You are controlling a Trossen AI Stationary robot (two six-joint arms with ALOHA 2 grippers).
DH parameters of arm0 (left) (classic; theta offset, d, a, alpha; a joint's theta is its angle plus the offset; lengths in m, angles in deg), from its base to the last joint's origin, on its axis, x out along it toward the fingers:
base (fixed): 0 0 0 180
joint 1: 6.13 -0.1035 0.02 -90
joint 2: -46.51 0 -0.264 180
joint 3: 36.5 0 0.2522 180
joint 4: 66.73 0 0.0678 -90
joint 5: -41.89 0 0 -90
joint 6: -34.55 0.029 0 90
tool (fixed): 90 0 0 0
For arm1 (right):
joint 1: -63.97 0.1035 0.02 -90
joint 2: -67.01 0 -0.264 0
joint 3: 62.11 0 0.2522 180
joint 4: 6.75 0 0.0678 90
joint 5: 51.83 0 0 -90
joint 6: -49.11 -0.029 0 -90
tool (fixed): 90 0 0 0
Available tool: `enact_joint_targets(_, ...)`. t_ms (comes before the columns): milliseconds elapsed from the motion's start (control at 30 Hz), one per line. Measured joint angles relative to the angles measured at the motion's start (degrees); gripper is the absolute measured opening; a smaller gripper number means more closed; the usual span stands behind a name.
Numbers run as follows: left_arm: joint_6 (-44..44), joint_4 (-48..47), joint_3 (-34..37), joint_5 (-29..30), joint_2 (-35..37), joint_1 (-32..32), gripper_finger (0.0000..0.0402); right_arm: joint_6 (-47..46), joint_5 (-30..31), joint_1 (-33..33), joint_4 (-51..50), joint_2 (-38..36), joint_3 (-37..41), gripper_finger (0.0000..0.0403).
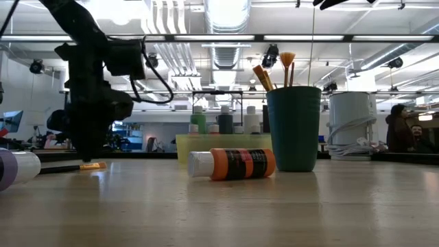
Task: Pick & Place Paint Supplies
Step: Put the gold paint brush into the green cup
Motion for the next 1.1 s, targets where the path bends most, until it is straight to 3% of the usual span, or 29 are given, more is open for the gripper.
enact_joint_targets(300,-0.24,6.27,0.73,0.0,-0.02,0.0,0.0156,0.01,0.0,0.0,0.01,0.0,0.0,0.0133)
enact_joint_targets(767,-0.63,7.17,0.6,-1.29,-3.94,0.2,0.0155,0.02,0.02,-0.02,0.01,0.0,0.0,0.0164)
enact_joint_targets(1100,-2.38,7.26,0.62,-0.17,-4.11,1.85,0.0134,0.1,0.08,-0.02,-0.01,0.0,0.0,0.014)
